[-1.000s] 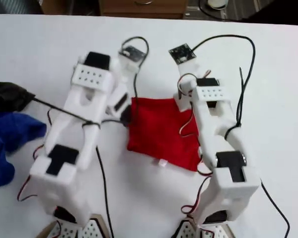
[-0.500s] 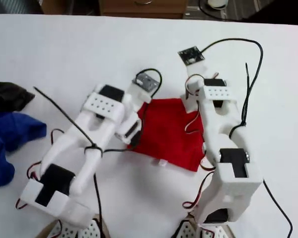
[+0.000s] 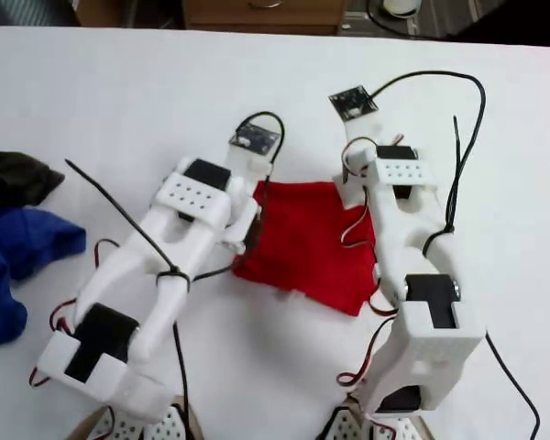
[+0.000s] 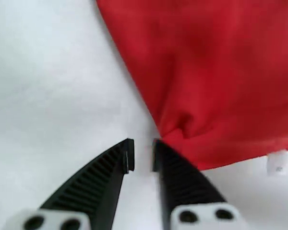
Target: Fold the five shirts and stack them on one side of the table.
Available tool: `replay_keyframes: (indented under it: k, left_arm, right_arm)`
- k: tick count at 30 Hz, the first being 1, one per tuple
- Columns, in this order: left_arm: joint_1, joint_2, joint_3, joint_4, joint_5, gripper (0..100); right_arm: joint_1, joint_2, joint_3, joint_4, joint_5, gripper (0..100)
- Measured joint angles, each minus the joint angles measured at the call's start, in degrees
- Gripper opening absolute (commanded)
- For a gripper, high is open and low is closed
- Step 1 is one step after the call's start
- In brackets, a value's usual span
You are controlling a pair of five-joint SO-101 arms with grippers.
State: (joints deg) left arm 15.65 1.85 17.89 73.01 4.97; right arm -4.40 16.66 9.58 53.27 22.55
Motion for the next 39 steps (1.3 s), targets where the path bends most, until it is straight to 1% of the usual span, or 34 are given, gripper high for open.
replay_keyframes:
  k: [8, 10, 17, 20, 25, 29, 35, 39]
  left_arm:
    - [0.1, -5.0, 0.0, 0.0, -0.1, 3]
    - [1.3, -5.0, 0.8, -0.6, -1.1, 3]
    - [8.7, -5.0, 9.8, -9.1, -1.8, 3]
    - [9.6, -5.0, 11.7, -11.1, -4.0, 3]
    - [9.8, -5.0, 13.5, -11.5, -8.6, 3]
    - [10.5, -4.3, 14.9, -11.8, -9.9, 3]
    - [11.0, -4.0, 15.1, -12.0, -10.0, 3]
    - [11.0, -4.0, 15.0, -12.0, -10.0, 3]
  right_arm:
    - [0.0, 0.0, 0.0, 0.0, 0.0, 15.1]
    - [0.0, 0.0, 0.0, 0.0, 0.0, 15.1]
    - [0.0, 0.0, 0.0, 0.0, 0.0, 15.1]
    - [0.0, 0.0, 0.0, 0.0, 0.0, 15.1]
    - [0.0, 0.0, 0.0, 0.0, 0.0, 15.1]
    - [0.0, 0.3, -0.3, 0.0, 0.0, 15.1]
    - [-0.1, 7.0, -5.7, -0.4, 0.0, 15.1]
    - [-0.1, 11.7, -12.5, 2.5, 0.0, 15.1]
